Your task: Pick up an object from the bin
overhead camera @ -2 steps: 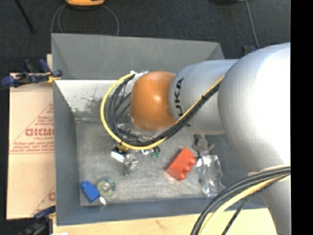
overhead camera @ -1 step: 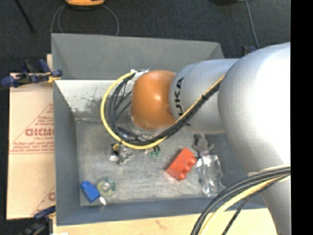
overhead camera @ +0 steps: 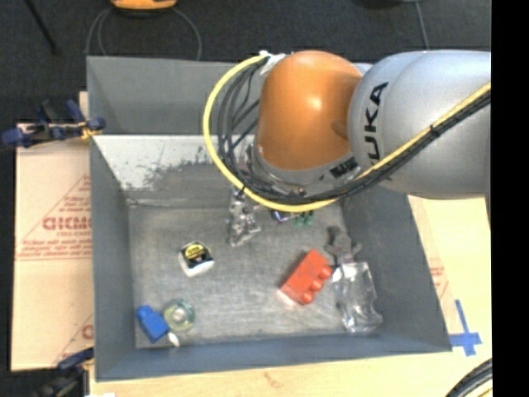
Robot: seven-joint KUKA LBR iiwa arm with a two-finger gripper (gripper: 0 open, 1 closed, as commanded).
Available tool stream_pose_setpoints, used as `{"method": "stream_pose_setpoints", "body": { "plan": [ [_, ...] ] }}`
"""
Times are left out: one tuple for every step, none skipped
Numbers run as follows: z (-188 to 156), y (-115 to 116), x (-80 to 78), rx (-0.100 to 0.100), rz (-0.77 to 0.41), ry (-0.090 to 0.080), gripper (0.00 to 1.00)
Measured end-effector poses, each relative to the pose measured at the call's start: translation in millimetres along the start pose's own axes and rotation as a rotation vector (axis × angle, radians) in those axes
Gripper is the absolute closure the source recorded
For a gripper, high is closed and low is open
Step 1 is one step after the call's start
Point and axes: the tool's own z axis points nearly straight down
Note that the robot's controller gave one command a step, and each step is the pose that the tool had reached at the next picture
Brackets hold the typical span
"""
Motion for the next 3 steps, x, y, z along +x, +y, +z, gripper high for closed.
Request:
{"method": "stream_pose_setpoints", "body": {
  "plan": [
    [-33.6,-22.5,4.6,-0.001,-0.132,0.004,1.00],
    [74.2,-8.0,37.9,-0.003,0.079,0.017,1.00],
    [83.0,-9.1,40.2,-0.001,0.044,0.014,1.00]
  ]
}}
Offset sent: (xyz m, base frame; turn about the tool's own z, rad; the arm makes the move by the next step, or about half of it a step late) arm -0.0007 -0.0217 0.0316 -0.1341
